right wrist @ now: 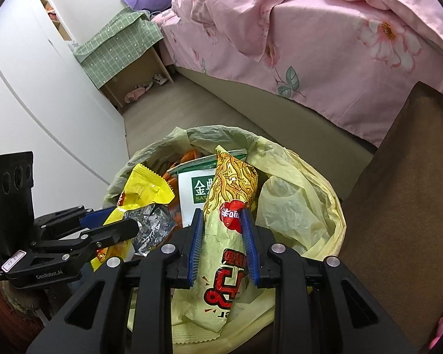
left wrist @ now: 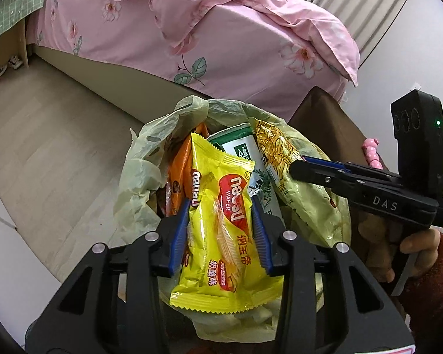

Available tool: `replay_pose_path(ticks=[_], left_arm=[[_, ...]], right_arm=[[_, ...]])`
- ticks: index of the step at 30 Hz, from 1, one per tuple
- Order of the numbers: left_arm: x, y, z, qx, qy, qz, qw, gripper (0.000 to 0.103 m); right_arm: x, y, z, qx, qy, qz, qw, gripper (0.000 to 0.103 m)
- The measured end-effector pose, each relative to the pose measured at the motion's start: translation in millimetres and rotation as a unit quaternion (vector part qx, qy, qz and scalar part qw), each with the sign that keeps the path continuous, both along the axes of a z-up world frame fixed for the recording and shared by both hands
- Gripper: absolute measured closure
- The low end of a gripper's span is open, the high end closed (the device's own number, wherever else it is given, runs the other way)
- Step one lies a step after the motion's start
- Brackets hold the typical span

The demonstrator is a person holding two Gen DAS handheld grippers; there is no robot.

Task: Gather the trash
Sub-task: 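Carry the nabati wrapper and chip bag over the yellow-lined trash basket, then open both grippers to drop the wrapper and chip bag into the basket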

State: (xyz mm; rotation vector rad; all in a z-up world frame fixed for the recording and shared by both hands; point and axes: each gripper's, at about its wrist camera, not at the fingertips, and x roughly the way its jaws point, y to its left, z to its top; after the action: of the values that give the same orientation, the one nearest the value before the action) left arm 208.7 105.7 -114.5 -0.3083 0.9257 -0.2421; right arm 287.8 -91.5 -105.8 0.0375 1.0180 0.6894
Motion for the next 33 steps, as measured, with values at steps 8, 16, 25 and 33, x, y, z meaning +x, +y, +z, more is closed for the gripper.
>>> replay_pose_path(ticks=[8,16,25,33], left_arm=[[-1.3,8.7,8.5,-0.024,-0.013,0.027,0.9993,0.057],[0.3,4.1,14.8,-0.062,-0.021,0.019,0.9977,0.051],[9.1,-16.9,12.3,-0.039,0.004,0.006,0.9992,0.034],[-38.5,-25.3,51.1,0.008,-0.040,0.051,0.9979,0.033]], right_arm=[[-4.3,-8.5,5.4,0.036,0.012,-0.012,0.999,0.069],[-10.5,-27.5,21.1,0.051,-0.007,-0.043,0.998,0.065],[-41.8,-73.9,58.1,0.035,-0.060,-0.083,0.994,0.064],[-91.7,-95.4,81.1,-0.008,-0.112,-0.080,0.991,0.064]])
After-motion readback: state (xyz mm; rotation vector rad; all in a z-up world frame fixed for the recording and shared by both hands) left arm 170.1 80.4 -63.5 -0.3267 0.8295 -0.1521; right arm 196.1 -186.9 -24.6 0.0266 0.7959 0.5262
